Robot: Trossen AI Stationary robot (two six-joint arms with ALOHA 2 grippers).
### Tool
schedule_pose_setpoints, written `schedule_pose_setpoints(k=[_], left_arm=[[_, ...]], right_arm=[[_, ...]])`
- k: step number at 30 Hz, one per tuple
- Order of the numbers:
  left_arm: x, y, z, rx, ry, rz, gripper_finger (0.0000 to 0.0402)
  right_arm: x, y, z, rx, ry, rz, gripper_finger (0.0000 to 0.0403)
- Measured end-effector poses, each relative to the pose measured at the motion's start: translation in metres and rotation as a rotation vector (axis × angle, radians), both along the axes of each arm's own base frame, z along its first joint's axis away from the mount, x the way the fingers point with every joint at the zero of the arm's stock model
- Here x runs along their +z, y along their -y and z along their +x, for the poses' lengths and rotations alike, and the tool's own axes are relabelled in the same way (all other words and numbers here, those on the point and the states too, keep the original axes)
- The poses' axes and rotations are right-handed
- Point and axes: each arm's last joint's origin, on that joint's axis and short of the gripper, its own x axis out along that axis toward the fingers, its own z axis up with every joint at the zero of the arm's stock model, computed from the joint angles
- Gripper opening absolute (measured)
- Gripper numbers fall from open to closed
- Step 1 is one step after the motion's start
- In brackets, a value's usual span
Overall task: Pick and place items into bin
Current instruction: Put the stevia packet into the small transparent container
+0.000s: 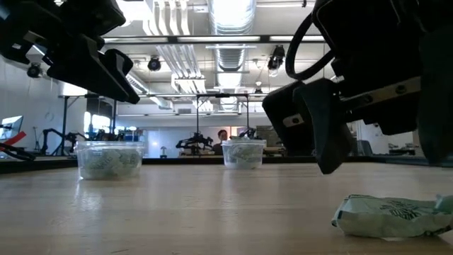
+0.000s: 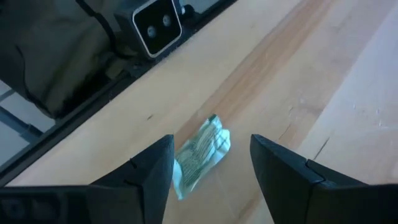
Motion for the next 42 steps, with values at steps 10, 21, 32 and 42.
schedule_pose_setpoints(k=[10,21,32,42], left_arm=[[0.000,0.000,0.000,0.001,-0.001,0.000,0.0132],[-0.001,0.000,-0.001,0.001,-0.004,0.001,0.0132],[-0.001,0.000,0.000,0.000,-0.002,0.001,0.0132],[-0.001,0.000,-0.001,0.000,-0.003,0.001,0.0132]], right_arm=[[-0.014,-0.010,0.018,0.062,-0.049,0.020,0.0203],[-0.014,-0.012,0.023,0.096,-0.089,-0.024,0.0201],[-0.014,-0.011,0.022,0.104,-0.081,-0.044,0.0121],[-0.012,-0.011,0.020,0.115,-0.079,-0.054,0.0056]])
